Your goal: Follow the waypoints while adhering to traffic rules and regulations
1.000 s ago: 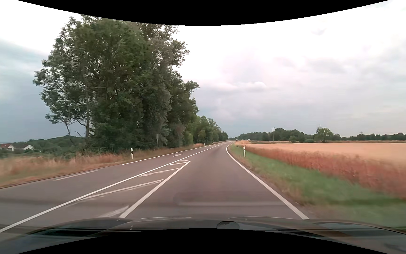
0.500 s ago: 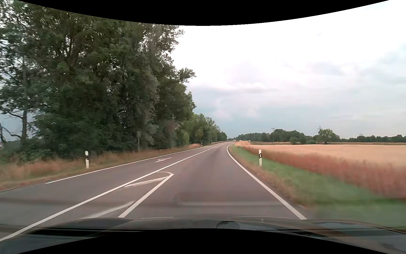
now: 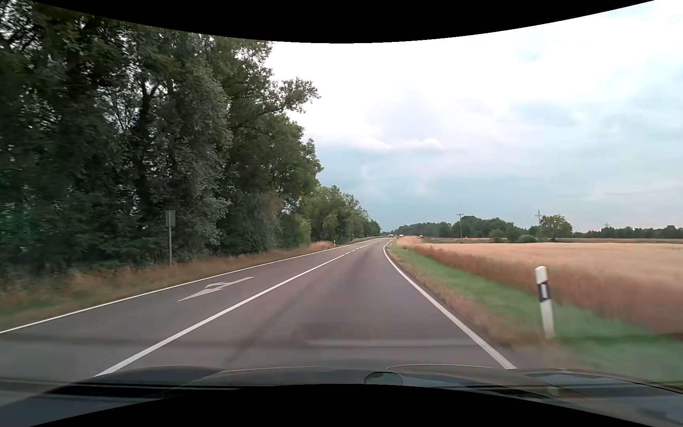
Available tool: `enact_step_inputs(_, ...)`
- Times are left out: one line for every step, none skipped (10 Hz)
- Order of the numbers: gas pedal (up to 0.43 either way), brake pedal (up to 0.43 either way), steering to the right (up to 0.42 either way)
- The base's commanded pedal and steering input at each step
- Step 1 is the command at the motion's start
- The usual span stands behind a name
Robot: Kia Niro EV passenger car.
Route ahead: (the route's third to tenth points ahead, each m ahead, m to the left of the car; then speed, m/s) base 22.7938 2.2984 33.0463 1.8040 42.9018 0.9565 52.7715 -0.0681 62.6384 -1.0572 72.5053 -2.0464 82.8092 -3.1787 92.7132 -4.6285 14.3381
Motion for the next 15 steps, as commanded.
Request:
enact_step_inputs(0.240, 0.000, 0.009)
enact_step_inputs(0.240, 0.000, 0.010)
enact_step_inputs(0.240, 0.000, 0.010)
enact_step_inputs(0.240, 0.000, 0.010)
enact_step_inputs(0.228, 0.000, 0.010)
enact_step_inputs(0.228, 0.000, 0.010)
enact_step_inputs(0.228, 0.000, 0.010)
enact_step_inputs(0.209, 0.000, 0.010)
enact_step_inputs(0.209, 0.000, 0.010)
enact_step_inputs(0.209, 0.000, 0.010)
enact_step_inputs(0.209, 0.000, 0.010)
enact_step_inputs(0.209, 0.000, 0.011)
enact_step_inputs(0.209, 0.000, 0.011)
enact_step_inputs(0.209, 0.000, 0.011)
enact_step_inputs(0.209, 0.000, 0.010)
